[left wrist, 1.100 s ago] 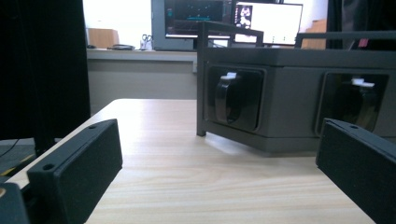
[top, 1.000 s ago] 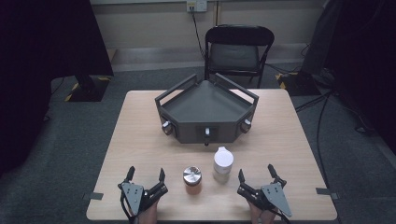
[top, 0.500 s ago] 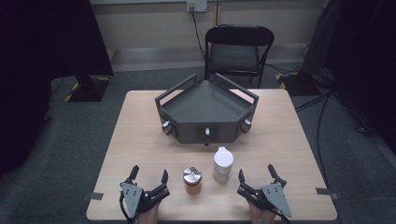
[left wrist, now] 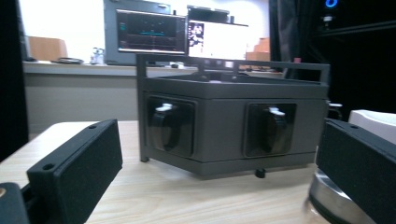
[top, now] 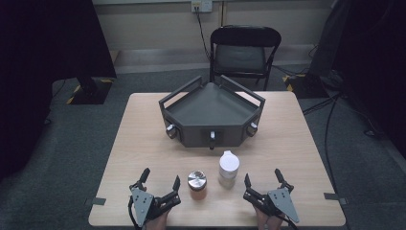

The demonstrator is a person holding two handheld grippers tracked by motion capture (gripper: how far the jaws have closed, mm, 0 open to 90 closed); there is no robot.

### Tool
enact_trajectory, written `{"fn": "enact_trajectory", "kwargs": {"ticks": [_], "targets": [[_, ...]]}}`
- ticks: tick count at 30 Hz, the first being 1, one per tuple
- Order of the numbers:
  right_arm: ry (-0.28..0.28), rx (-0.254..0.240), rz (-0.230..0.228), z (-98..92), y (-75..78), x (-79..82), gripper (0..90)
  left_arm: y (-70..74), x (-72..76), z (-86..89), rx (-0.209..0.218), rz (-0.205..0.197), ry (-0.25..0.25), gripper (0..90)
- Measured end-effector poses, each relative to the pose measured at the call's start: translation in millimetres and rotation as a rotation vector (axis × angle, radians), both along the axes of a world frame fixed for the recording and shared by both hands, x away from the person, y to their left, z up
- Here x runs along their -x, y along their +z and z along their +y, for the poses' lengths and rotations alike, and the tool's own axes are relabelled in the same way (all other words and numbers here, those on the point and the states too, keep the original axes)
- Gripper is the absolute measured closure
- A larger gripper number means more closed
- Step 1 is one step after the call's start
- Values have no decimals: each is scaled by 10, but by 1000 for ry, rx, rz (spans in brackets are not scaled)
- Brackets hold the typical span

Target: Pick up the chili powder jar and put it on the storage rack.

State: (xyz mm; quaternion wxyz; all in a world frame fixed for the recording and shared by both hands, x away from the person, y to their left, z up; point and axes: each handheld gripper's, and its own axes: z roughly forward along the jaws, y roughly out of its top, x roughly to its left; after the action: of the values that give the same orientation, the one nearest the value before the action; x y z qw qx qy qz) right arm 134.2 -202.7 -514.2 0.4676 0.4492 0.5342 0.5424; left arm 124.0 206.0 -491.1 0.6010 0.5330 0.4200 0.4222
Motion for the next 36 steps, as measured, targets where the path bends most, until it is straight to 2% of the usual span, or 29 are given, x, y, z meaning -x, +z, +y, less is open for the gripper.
{"fn": "enact_trajectory", "kwargs": {"ticks": [11, 20, 27, 31, 34, 36], "targets": [[0, 0, 0, 0, 1, 0, 0, 10, -33, -47, -26, 5, -87, 0], [0, 0, 1, -1, 1, 0, 0, 50, -59, -137, -25, 18, -145, 2], [2, 0, 1, -4, 1, 0, 0, 81, -75, -242, -31, 40, -176, 24], [2, 0, 1, -4, 1, 1, 0, 67, -81, -344, -35, 51, -180, 49], [2, 0, 0, -4, 1, 0, 0, 47, -72, -404, -22, 58, -175, 71], [2, 0, 0, -4, 1, 0, 0, 46, -78, -452, -42, 67, -178, 104]]}}
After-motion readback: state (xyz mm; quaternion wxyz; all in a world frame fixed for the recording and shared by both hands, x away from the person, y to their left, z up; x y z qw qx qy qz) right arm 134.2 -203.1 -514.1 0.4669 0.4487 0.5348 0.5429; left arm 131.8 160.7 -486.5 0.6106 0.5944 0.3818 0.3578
